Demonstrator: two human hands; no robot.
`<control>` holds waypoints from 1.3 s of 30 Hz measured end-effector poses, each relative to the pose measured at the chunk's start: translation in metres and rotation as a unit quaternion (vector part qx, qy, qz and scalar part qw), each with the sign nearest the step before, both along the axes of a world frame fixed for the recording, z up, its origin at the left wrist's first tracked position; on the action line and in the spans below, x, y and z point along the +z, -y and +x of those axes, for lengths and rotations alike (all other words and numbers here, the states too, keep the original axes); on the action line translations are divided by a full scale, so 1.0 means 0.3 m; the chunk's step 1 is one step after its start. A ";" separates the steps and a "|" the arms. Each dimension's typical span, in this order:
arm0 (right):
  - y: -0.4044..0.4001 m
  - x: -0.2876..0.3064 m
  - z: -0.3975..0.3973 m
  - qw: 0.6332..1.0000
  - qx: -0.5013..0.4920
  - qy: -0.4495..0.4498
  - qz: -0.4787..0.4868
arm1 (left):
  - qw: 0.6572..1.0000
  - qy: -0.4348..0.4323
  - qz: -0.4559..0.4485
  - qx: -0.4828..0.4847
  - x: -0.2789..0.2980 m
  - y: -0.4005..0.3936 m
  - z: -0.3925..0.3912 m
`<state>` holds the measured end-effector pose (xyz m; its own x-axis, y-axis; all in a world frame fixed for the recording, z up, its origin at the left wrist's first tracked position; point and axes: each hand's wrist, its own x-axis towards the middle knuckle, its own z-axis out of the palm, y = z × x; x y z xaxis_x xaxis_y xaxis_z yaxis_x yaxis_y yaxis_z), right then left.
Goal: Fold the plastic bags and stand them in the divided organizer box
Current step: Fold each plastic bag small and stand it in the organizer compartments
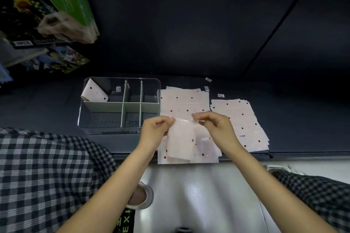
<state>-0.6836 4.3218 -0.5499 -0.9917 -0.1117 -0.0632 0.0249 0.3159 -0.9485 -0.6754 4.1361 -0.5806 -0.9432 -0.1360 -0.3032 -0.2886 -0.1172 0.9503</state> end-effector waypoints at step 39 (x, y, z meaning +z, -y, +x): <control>0.952 -0.129 -0.504 0.908 0.154 -0.147 0.360 | 0.893 0.112 -0.432 -0.056 -0.106 0.751 -0.266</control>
<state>-0.8349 4.0363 -0.5887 -0.9060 -0.4221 0.0332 -0.3915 0.8053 -0.4453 -0.7553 3.9108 -0.6125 -0.8944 -0.3190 -0.3136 -0.4467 0.6733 0.5892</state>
